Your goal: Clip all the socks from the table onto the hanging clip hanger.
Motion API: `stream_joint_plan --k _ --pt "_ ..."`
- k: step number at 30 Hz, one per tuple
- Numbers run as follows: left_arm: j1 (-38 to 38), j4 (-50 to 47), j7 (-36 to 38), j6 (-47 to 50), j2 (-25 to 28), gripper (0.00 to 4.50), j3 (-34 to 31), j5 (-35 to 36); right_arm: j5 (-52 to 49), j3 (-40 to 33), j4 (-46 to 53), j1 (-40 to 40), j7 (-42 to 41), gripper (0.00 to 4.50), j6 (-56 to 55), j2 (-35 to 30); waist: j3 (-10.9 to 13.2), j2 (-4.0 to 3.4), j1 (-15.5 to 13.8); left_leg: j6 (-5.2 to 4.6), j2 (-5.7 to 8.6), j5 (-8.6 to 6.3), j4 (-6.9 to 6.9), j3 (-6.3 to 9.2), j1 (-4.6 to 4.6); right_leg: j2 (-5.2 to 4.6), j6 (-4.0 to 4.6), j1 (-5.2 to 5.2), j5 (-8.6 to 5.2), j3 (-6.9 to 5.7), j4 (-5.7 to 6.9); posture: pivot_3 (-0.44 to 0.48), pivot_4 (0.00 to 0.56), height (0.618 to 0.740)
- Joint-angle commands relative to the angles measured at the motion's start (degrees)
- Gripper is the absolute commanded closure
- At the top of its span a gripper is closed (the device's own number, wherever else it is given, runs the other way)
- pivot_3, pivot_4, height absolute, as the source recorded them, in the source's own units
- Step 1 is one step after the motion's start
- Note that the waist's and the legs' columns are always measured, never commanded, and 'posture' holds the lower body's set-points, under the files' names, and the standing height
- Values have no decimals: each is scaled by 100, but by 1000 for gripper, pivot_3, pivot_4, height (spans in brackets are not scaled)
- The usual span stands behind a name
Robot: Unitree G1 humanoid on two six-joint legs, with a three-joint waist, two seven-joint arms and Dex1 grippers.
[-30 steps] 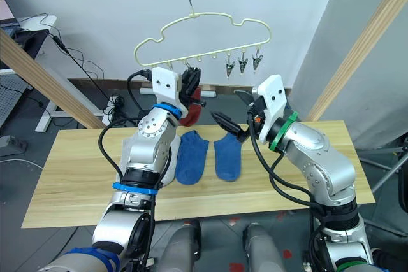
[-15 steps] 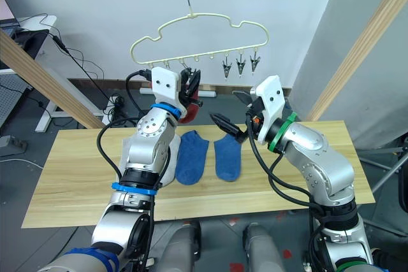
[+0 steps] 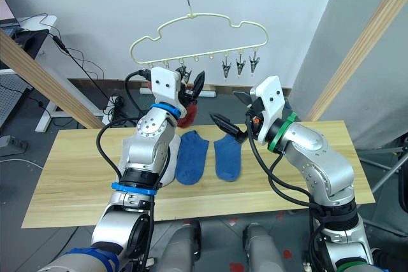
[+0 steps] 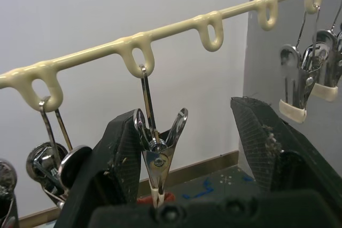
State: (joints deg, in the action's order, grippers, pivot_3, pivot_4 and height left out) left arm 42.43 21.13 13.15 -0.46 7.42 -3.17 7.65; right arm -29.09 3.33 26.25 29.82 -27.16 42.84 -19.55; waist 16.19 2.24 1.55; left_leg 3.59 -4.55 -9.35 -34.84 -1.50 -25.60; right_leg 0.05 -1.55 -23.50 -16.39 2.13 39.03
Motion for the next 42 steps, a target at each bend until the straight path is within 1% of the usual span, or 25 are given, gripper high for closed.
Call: stream_joint_plan --k 1,2,8,10,11,16,20,22,24,27,31,34,36,38,42 --pt "114 -154 44 -138 -2 1956 -22 18 -40 -75 239 4 38 0 -107 10 0 0 0 0 0 0 0 0 0 0 0 0 0 0 0 -39 276 740" --pt "108 -170 58 -133 -9 2107 -21 35 -47 -76 240 2 47 0 -100 20 0 0 0 0 0 0 0 0 0 0 0 0 0 0 0 -39 276 740" --pt "88 -210 83 -103 -27 3871 -25 66 -90 -78 251 -16 73 0 -49 60 0 0 0 0 0 0 0 0 0 0 0 0 0 0 0 -37 279 740" --pt "66 -245 89 -88 -38 4199 -13 66 -98 -75 261 -22 81 0 -44 63 0 0 0 0 0 0 0 0 0 0 0 0 0 0 0 -37 279 740" --pt "60 -255 92 -85 -42 4262 -8 64 -101 -73 262 -23 86 0 -44 63 0 0 0 0 0 0 0 0 0 0 0 0 0 0 0 -37 279 740" --pt "42 -300 114 -35 -62 4263 -9 82 -3 23 197 -96 112 0 -113 54 0 0 0 0 0 0 0 0 0 0 0 0 0 0 0 -37 279 740" --pt "16 -437 151 362 -74 4263 -71 236 838 672 -343 -181 284 0 -106 -227 0 0 1 0 0 0 -1 0 0 0 0 0 0 0 0 -37 279 740" --pt "-15 -676 271 840 -37 4263 -156 504 1397 1024 -1104 -194 517 0 -379 -163 0 0 8 0 -1 0 -3 0 1 0 -1 0 0 1 1 -27 272 740" --pt "-58 -944 397 1364 80 4263 -238 751 1705 1109 -1939 -104 710 0 -780 114 0 0 13 0 -1 1 -4 1 2 1 -1 0 0 0 4 -24 269 740" --pt "-200 -1359 644 2235 393 4263 -383 1159 2251 1364 -3286 269 755 0 -1450 367 1 -1 33 0 -2 1 -4 -2 1 2 0 -4 1 3 7 -15 265 740" --pt "-364 -1851 828 3312 827 4263 -655 1713 2476 1344 -4671 631 701 0 -1919 783 0 -1 35 2 -7 2 -4 -2 4 5 0 -5 2 3 9 10 262 740" --pt "-444 -2027 801 3704 1066 4263 -776 1847 2763 1485 -5504 827 666 0 -2251 1011 0 -2 17 2 -7 2 -2 -1 4 5 0 -4 2 2 8 18 266 740" --pt "-493 -2129 752 3859 1136 4263 -827 1918 2907 1516 -5924 914 660 0 -2449 1163 0 -2 14 2 -4 2 -3 -4 4 1 0 -2 2 4 6 29 269 740" --pt "-532 -2236 710 3963 1165 4263 -850 1968 2965 1475 -6166 959 648 0 -2525 1305 0 -2 12 1 -3 1 -3 -3 4 -1 0 -2 2 4 6 39 266 740" --pt "-571 -2390 634 4106 1153 4263 -877 2031 3275 1677 -6619 927 429 0 -2610 1429 0 -2 17 1 -5 1 -3 -2 7 0 0 -2 2 4 11 39 266 740"
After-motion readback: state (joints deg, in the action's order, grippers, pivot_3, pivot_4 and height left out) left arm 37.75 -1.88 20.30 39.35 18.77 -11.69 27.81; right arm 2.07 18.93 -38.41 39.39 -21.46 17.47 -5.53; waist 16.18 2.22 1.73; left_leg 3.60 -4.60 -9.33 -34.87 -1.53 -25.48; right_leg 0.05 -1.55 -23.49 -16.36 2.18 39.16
